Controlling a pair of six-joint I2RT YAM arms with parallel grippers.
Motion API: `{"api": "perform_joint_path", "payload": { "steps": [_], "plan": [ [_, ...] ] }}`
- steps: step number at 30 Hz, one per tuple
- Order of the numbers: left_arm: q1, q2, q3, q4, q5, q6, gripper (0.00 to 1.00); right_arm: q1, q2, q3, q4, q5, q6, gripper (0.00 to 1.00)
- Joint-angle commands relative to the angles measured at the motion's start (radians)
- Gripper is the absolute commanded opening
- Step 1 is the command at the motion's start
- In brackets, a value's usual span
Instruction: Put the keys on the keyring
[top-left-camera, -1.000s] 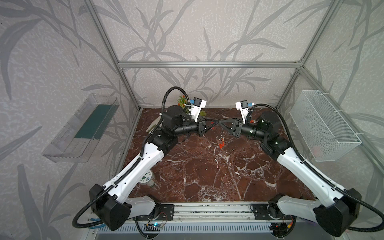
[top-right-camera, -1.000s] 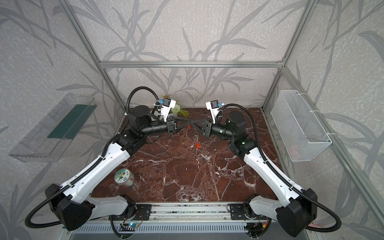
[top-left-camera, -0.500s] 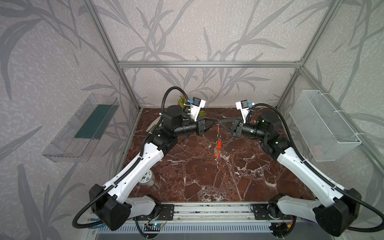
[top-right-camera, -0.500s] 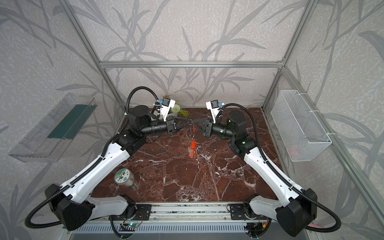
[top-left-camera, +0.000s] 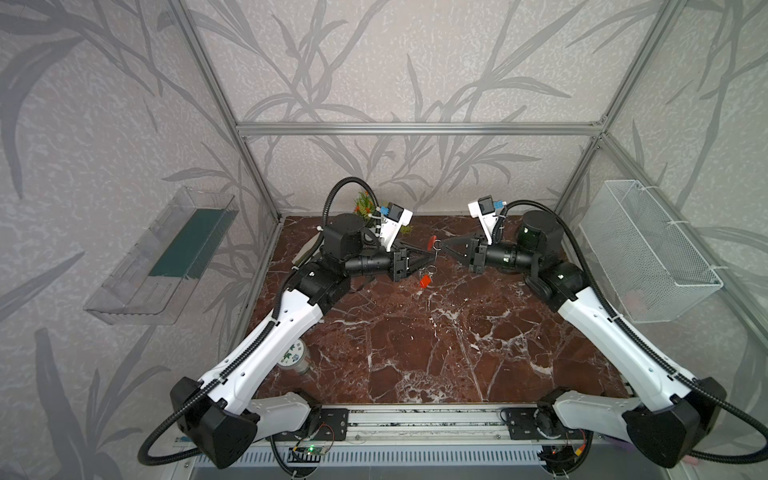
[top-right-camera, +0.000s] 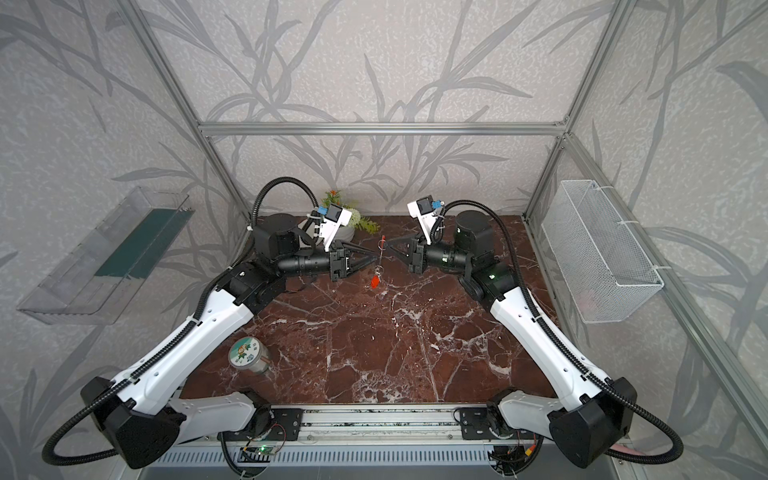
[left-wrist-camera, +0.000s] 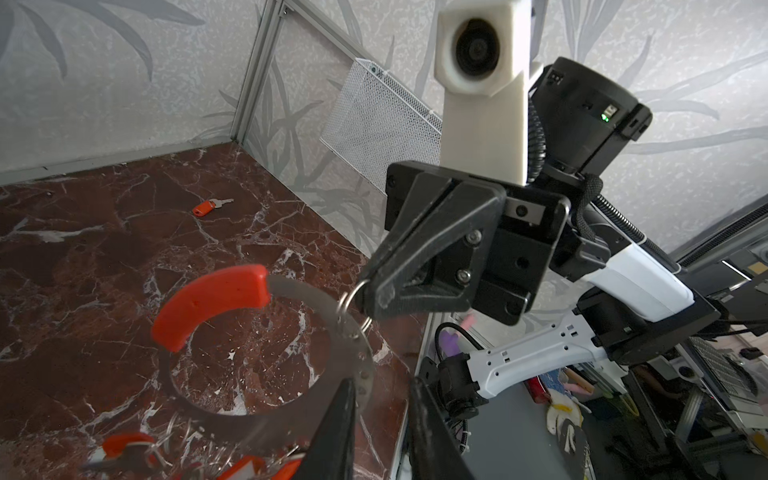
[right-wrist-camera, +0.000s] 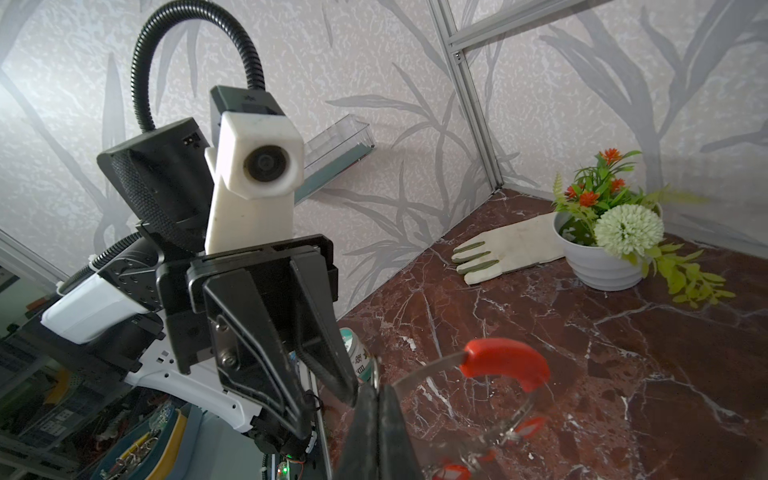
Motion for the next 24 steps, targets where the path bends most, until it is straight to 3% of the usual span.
{"api": "perform_joint_path", "payload": {
  "steps": [1,24],
  "plan": [
    [0.015,-0.015,0.03,-0.033,0.069,0.017,0.25,-0.003,0.015,0.061,-0.104,-0.055,-0.11,0.0],
    [0.028,0.076,0.045,0.133,0.173,-0.116,0.14,-0.003,0.029,0.071,-0.098,-0.113,-0.109,0.0]
  ]
}}
